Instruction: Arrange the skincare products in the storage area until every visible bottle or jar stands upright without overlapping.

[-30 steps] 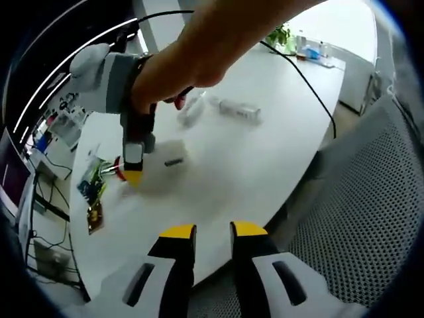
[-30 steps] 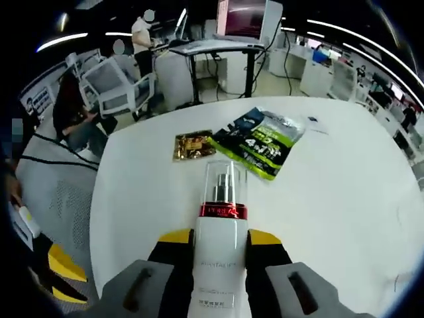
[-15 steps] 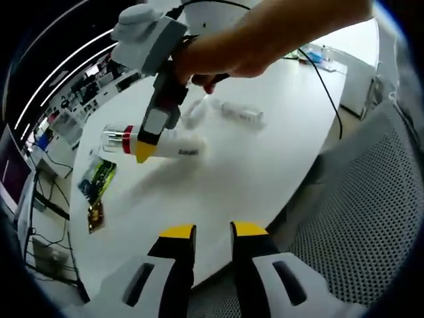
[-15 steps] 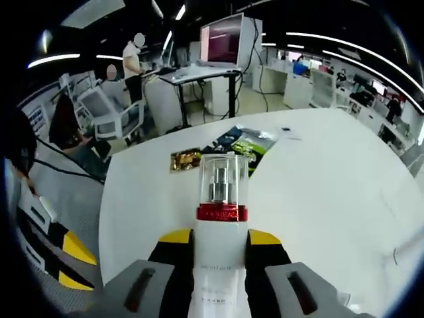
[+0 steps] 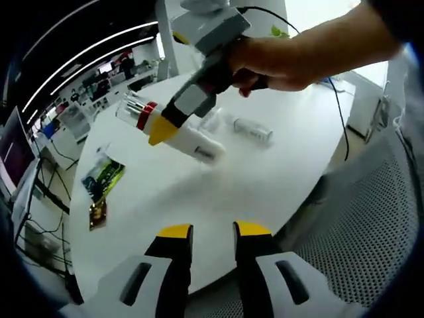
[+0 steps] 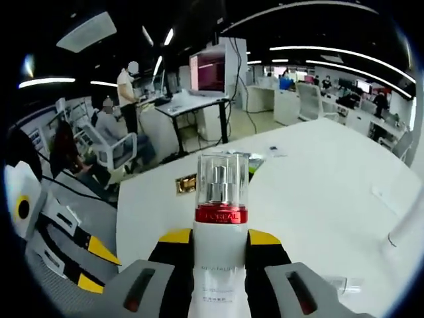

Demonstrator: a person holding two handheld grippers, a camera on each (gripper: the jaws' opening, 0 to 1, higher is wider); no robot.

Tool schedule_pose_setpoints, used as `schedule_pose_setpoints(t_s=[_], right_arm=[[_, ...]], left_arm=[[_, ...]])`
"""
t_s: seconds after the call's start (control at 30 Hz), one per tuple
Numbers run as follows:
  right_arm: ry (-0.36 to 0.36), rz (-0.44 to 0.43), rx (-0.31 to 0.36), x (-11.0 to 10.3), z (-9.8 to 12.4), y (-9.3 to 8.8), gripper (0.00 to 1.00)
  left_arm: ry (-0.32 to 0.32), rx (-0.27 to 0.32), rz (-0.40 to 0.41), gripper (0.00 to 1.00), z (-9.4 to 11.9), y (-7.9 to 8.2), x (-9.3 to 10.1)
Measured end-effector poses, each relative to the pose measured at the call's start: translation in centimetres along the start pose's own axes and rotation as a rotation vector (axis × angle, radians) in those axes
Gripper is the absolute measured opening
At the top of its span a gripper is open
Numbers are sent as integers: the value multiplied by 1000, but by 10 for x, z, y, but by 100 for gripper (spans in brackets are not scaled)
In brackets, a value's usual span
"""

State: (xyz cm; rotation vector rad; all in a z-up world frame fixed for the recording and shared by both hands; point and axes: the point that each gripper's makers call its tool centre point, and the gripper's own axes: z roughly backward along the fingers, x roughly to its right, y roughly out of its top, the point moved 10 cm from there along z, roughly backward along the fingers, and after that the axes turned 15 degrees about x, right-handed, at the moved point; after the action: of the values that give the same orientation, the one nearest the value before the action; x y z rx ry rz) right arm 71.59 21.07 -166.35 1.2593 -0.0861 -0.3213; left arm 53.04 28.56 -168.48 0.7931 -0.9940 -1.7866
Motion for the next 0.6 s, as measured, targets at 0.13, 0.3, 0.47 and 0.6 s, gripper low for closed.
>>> schedule_pose_setpoints(t_s=[0.13, 0.3, 0.47, 0.6], right_arm=[[-4, -23, 48, -7, 12, 7, 23], [-10, -89, 121, -13, 27, 15, 24], [-9, -125, 181, -18, 40, 23, 24], [4, -157, 230, -24, 50, 29, 24]], left_arm=[[9, 49, 61, 25, 2, 4, -2], [5, 76, 110, 29, 2, 7, -4], [1, 155, 225, 34, 4, 14, -8], [13, 227, 349, 43, 6, 20, -13]])
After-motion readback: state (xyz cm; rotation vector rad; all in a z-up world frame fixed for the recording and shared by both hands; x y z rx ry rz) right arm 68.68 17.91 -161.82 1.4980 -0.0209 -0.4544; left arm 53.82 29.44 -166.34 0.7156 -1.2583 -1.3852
